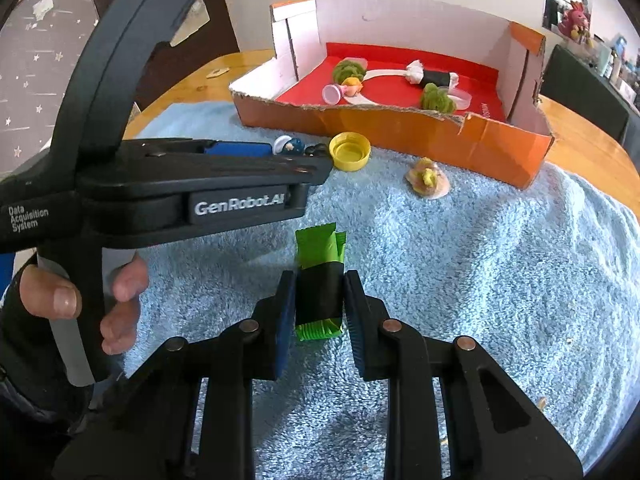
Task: Organize objects
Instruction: 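Close the right tool on the green-and-black packet while the left tool closes on the black-haired doll, then lift and carry the packet and the black-haired doll over the red-floored box with both tools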
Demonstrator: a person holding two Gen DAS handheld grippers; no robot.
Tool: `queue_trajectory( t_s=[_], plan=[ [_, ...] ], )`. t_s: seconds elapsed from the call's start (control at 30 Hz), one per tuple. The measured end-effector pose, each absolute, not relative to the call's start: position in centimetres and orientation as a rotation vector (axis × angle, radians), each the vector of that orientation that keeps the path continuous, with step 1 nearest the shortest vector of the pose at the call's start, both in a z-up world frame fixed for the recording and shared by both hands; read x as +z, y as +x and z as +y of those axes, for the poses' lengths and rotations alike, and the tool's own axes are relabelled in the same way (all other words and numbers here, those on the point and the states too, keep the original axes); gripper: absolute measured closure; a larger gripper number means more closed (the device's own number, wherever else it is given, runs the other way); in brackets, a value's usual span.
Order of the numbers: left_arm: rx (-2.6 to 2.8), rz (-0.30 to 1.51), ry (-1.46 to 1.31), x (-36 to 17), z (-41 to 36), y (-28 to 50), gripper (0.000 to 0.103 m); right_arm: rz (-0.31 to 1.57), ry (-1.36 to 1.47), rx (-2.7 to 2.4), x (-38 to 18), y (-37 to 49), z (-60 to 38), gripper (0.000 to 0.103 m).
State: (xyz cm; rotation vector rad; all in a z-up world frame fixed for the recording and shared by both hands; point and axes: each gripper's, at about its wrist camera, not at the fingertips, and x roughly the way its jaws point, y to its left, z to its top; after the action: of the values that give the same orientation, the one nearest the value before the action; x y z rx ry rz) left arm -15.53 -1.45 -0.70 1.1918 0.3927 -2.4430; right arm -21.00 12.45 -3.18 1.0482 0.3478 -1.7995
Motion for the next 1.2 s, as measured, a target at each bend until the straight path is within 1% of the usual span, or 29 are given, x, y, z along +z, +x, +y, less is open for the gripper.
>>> queue_trajectory(
  t_s=[0.2,0.33,0.57,1.2],
  plan=[
    [-2.431,0.396,1.193,-0.8,-1.4,-15.6,0.05,0.337,1.045,-1.811,-2.8,-21.2,12.7,0.08],
    [-2.418,0.366,1.208,-1.1,-1.2,-15.9,0.05,0.346,1.053,-1.816,-3.1,-21.3,12.7,0.08],
    [-2.398,0.367,1.212,-1.3,-1.5,-16.7,0.048,0.357,1.055,-1.823,-3.4,-21.3,12.7,0.08],
    [-2.419,0.438,1.162,-0.5,-1.8,-14.4,0.048,0.309,1.058,-1.84,-3.1,-22.0,13.1,0.08]
  ],
)
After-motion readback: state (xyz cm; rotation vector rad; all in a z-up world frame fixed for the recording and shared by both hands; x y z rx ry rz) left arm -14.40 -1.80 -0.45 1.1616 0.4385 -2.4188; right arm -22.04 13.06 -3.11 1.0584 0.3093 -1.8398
